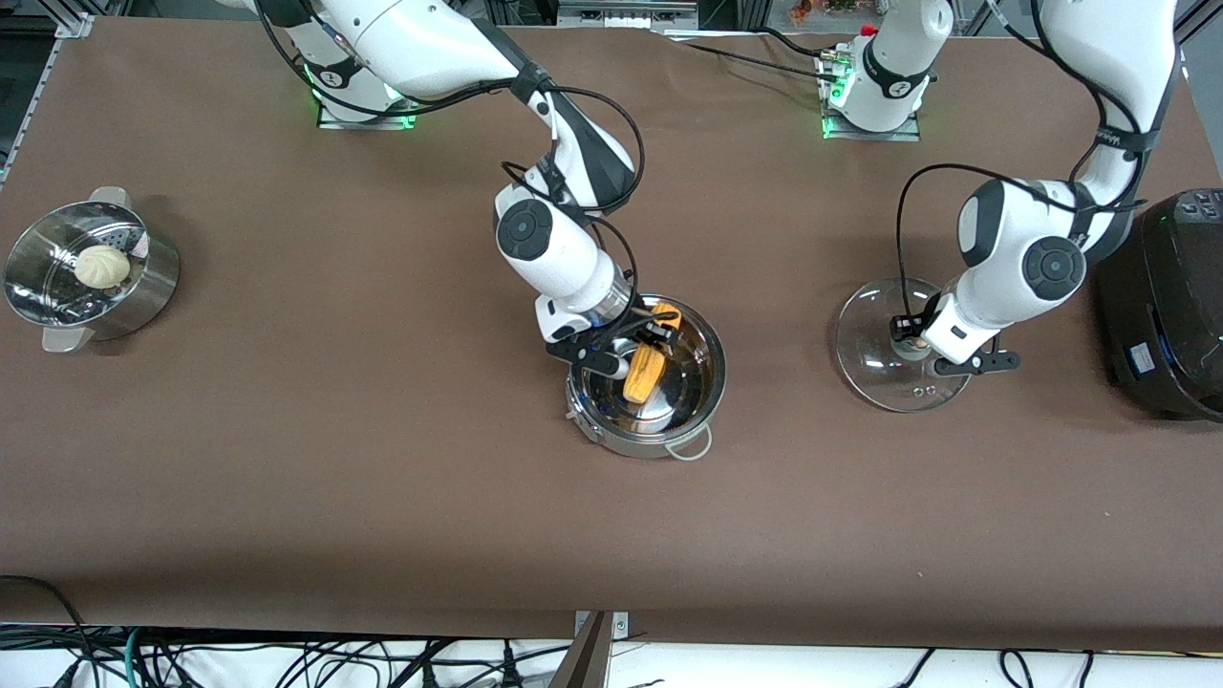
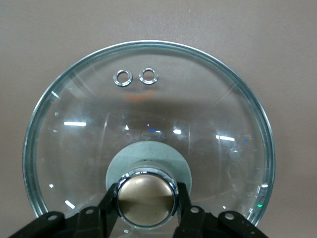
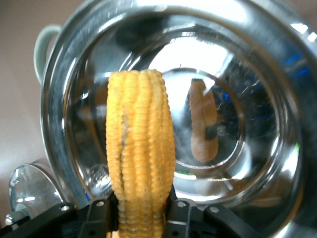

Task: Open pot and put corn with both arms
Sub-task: 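Set the lid down with the left gripper while the right gripper lowers the corn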

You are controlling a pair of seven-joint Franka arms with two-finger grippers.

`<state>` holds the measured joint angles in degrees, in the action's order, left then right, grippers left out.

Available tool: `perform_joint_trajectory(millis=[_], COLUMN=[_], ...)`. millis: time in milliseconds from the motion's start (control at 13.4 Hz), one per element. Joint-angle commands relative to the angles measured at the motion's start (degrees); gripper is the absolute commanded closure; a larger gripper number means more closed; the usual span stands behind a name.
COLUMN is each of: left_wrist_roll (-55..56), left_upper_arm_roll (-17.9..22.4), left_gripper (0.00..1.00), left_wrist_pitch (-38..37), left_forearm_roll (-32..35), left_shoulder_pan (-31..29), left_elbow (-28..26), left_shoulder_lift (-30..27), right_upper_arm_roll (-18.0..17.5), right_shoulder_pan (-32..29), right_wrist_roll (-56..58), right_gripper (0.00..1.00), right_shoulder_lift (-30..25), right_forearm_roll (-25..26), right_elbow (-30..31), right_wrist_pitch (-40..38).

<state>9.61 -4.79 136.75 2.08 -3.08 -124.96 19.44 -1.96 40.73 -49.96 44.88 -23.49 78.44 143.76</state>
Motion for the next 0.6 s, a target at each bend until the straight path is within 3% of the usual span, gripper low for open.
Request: perform_joint_trajectory(millis=[0,75,150,224,299,374,449,524], left_wrist_roll=[-1.44,-1.79,-1.79,-1.71,-1.62,-1.7,-1.62,-1.36], left_upper_arm_roll=[-0.92,-0.92,-0.92,-0.83,-0.83,-0.83,-0.83,-0.83], left_gripper=[0.52,0.28,0.1,0.09,0.06,0.05,0.0,0.0], left_wrist_pitch=[0.89,0.89,0.71,0.19,-1.47,-4.01,-7.86,-12.08], left_forearm_roll=[1.09,1.09,1.09,1.09,1.09,1.17,1.17,1.09], left_shoulder_pan=[-1.13,-1.13,-1.22,-1.22,-1.22,-1.22,-1.22,-1.22], left_elbow=[0.33,0.33,0.42,0.5,0.85,1.9,3.48,6.02], left_shoulder_lift=[1.3,1.22,0.95,0.43,-0.97,-3.33,-6.05,-8.08], right_upper_arm_roll=[-0.42,-0.5,-0.5,-0.5,-0.5,-0.5,-0.42,-0.5], right_shoulder_pan=[-0.48,0.04,0.31,0.49,0.57,0.57,0.75,0.75], right_wrist_roll=[2.06,1.88,1.8,1.88,1.88,1.62,1.62,1.45], right_gripper=[1.0,1.0,1.0,1.0,0.84,0.34,0.0,0.0], right_shoulder_lift=[2.67,3.46,3.9,3.99,4.17,4.25,4.17,4.08], right_forearm_roll=[0.55,0.55,0.63,0.64,0.72,0.72,1.07,2.38], right_elbow=[-1.8,-1.8,-1.8,-1.71,-1.71,-1.71,-1.62,-1.62], right_wrist_pitch=[2.82,4.41,5.47,5.48,5.39,5.3,5.3,5.3])
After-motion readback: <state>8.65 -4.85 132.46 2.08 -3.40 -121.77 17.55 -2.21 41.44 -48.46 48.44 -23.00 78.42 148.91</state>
